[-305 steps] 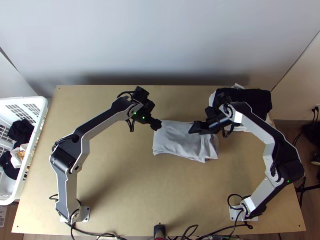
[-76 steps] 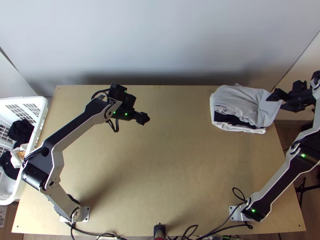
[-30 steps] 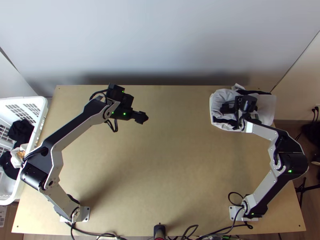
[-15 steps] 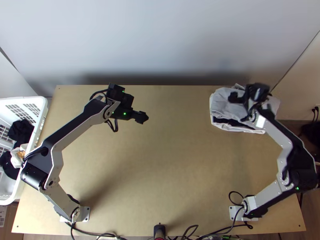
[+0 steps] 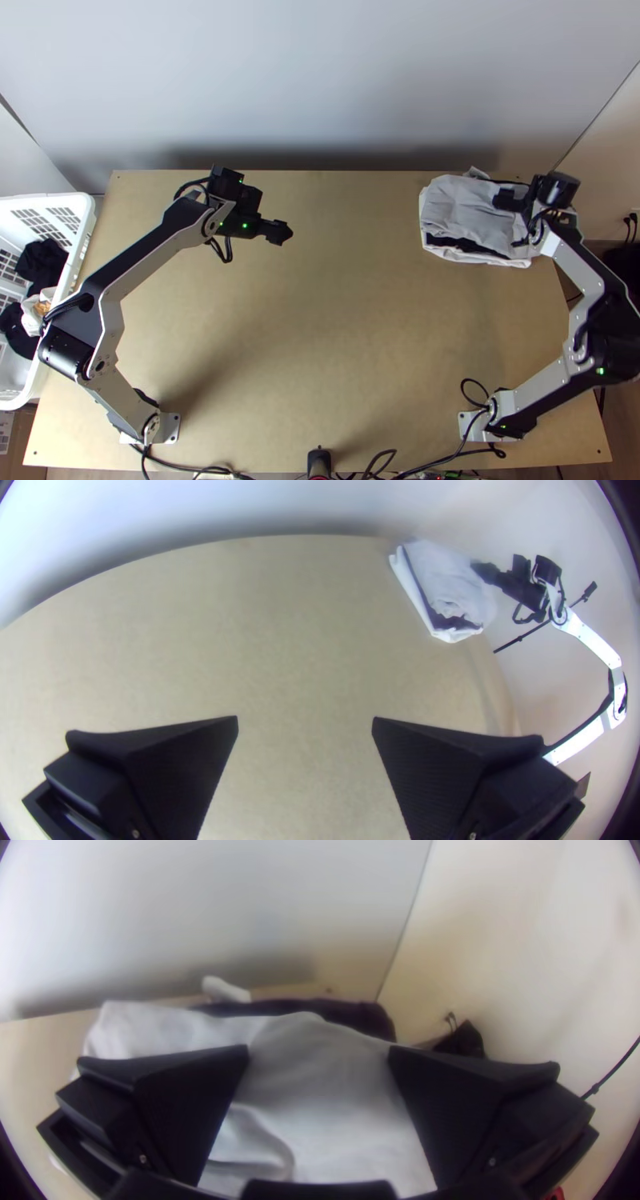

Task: Fold the t-shirt

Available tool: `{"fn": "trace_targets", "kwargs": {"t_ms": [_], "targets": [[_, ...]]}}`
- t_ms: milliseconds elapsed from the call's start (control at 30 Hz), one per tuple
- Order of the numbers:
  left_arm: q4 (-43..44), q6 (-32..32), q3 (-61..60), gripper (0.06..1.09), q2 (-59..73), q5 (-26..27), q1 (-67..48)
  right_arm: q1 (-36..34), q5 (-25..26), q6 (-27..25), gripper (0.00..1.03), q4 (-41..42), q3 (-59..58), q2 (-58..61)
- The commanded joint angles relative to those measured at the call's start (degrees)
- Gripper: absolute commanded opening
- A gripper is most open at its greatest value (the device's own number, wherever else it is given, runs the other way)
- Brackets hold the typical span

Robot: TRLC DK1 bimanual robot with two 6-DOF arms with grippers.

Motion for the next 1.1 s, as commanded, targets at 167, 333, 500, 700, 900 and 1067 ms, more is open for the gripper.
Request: {"fn": "trace_targets", "kwargs": {"t_ms": [167,333,500,700,900,1067], "targets": [[-0.16,-0.25,-1.59,1.04,-1.87,-0.01,0.77,-2.52,0.04,1.0,0.98,4.67,1.12,13.68],[-0.07,-0.34,-4.84,1.04,-3.89,0.07,1.13,-2.6,0.12,0.91,0.98,4.85,3.75,17.29],[0.11,-1.13,-5.8,1.04,-5.65,-0.01,1.3,-2.43,0.12,1.09,0.98,4.85,3.31,15.7],[2.39,-1.3,-6.33,1.04,-7.67,-0.45,3.32,-2.78,0.12,2.4,0.98,-0.87,4.19,2.61],[11.27,-5.35,-8.53,1.04,-13.21,-2.04,6.31,1.0,0.04,-1.73,0.98,-10.1,7.53,-14.44],[22.34,-6.66,-14.24,1.04,-21.2,-5.55,9.12,8.91,-0.05,-2.78,0.98,-17.74,11.14,-27.27]]}}
